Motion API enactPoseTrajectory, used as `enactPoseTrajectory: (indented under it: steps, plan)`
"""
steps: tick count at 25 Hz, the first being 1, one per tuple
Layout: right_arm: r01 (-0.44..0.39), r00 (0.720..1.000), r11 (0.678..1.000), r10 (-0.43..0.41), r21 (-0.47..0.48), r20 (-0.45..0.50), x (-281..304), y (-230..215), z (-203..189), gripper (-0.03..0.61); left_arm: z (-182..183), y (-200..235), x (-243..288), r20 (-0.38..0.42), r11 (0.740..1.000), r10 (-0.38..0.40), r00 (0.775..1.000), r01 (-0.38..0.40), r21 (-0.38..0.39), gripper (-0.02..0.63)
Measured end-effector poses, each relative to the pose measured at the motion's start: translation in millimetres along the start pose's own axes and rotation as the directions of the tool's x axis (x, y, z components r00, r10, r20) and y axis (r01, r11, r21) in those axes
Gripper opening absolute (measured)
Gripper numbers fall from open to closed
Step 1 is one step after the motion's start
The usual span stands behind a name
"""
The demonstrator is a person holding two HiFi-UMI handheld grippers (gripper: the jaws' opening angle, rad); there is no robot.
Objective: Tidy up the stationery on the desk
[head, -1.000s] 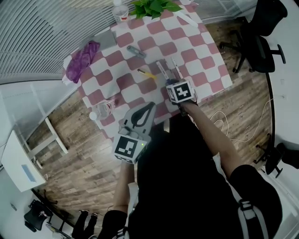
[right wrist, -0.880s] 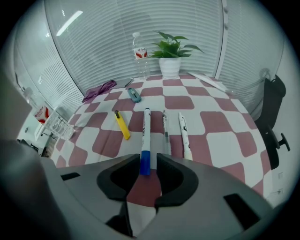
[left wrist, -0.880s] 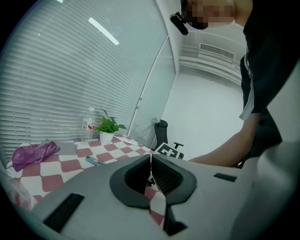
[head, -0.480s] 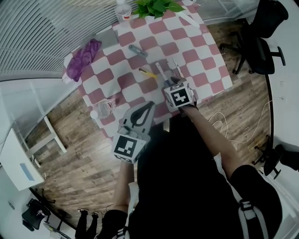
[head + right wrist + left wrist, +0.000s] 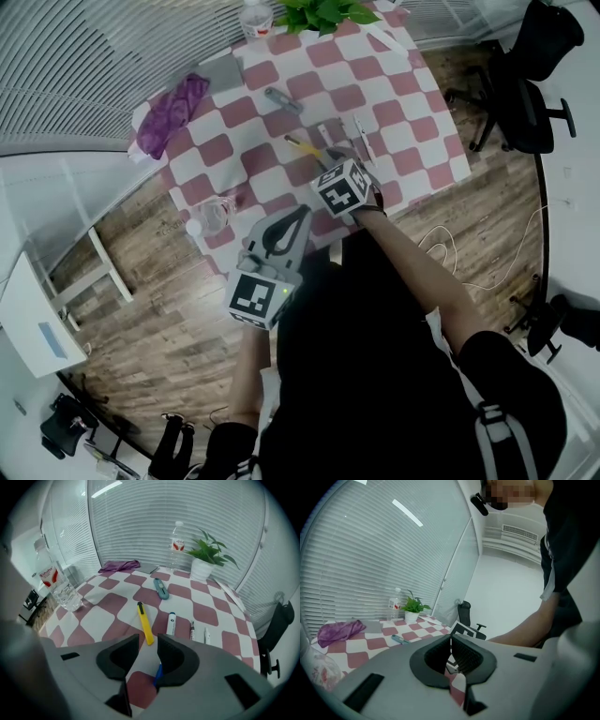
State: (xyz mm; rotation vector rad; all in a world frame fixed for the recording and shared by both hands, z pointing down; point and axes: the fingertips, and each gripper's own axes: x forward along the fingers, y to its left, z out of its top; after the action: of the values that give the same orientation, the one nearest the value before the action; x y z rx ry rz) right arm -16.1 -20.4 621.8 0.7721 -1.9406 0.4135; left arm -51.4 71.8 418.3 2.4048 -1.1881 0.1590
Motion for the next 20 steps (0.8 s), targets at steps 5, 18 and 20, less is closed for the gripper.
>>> enactPoseTrajectory:
  steps: [5, 18, 20]
  plan:
    - [0.01, 0.999, 0.997, -0.013, -0.081, -0.042, 21, 6, 5, 0.137, 1, 3, -5, 0.005, 1.0, 0.018, 1.0, -0.018, -0.023, 0.032]
    - [-0.019, 0.994, 1.0, 0.018, -0.013, -0.104, 36, 5, 6, 0.06, -7, 11, -12, -0.004, 0.999, 0.037, 0.999, -0.038, -0.02, 0.034]
    - [-0.009, 0.994, 1.0, 0.009, -0.003, -0.109, 33, 5, 3, 0.055, -4, 11, -11, 0.001, 0.999, 0.038, 0.999, -0.038, -0.024, 0.034]
